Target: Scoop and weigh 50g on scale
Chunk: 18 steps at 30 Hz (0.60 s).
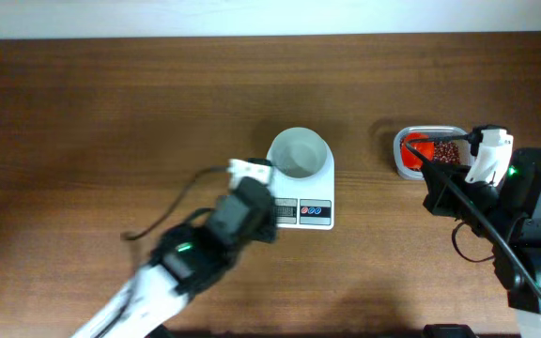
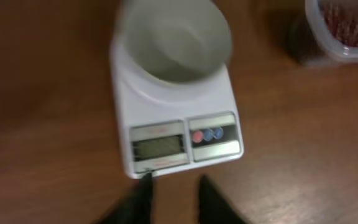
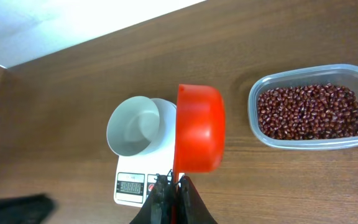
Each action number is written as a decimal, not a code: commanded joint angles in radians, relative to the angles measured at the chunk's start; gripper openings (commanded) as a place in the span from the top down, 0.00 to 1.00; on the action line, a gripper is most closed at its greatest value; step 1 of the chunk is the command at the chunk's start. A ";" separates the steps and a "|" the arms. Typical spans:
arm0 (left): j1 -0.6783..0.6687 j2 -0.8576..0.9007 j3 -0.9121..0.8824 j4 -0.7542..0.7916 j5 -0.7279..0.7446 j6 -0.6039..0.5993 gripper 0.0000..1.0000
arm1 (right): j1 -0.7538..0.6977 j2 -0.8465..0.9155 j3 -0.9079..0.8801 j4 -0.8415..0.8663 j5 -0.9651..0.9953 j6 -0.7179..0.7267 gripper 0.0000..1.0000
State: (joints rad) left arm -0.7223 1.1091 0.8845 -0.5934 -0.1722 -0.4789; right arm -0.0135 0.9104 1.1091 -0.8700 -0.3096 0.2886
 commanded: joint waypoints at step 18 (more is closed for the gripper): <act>0.200 -0.238 0.109 -0.294 0.249 0.805 0.01 | -0.006 0.072 0.020 0.021 0.003 0.042 0.96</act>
State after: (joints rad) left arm -0.5758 0.8474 0.8974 -0.8375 -0.0792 0.0864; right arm -0.0135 0.9878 1.1091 -0.8528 -0.3069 0.3187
